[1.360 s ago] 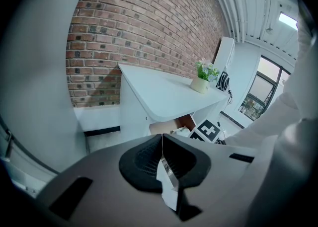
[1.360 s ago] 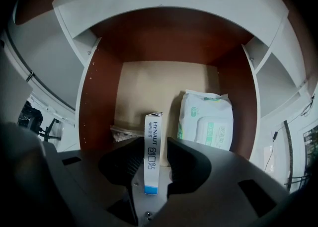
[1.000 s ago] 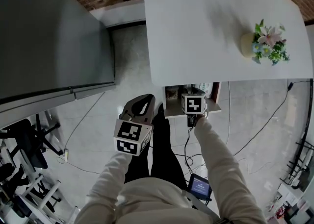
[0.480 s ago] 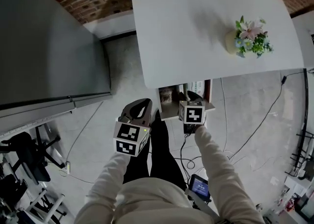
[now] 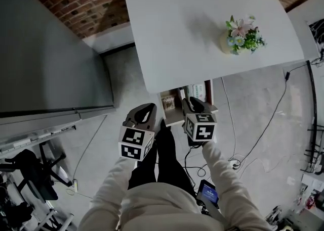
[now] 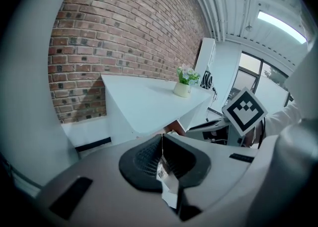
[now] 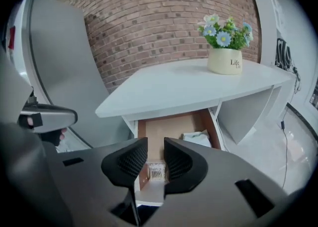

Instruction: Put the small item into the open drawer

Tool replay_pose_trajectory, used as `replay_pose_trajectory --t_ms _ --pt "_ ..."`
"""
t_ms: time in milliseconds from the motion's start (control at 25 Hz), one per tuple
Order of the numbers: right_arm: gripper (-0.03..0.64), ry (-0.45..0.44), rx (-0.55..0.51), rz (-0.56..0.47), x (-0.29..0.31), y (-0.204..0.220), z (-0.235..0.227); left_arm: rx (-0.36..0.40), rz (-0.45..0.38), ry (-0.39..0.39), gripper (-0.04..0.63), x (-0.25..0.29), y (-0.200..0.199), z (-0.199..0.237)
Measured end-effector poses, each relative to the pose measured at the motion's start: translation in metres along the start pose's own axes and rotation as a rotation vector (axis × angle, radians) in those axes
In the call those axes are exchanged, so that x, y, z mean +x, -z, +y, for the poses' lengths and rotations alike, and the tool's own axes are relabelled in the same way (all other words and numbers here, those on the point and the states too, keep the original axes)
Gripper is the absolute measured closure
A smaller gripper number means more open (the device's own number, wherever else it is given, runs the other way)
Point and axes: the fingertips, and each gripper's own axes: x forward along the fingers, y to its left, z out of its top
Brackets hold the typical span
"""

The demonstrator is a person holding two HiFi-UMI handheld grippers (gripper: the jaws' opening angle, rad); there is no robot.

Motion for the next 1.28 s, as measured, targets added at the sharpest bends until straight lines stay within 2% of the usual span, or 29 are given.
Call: replay_pose_trajectory --t_ms 600,800,1280 --pt "0.512 0.008 0.04 -0.213 -0.096 -0.038 0.037 0.064 -0.036 0.049 0.575 -0.023 -0.015 -0.011" --pt "0.547 0.02 0.055 -0.28 -0.129 -0.04 0.046 0.079 -0.054 0.057 0.575 -0.032 -0.022 -0.015" --pt "0.589 0.054 0.088 -0.337 -0.171 -0.027 0.058 0.104 -0.077 0.096 0.575 -0.051 -0.026 -0.024"
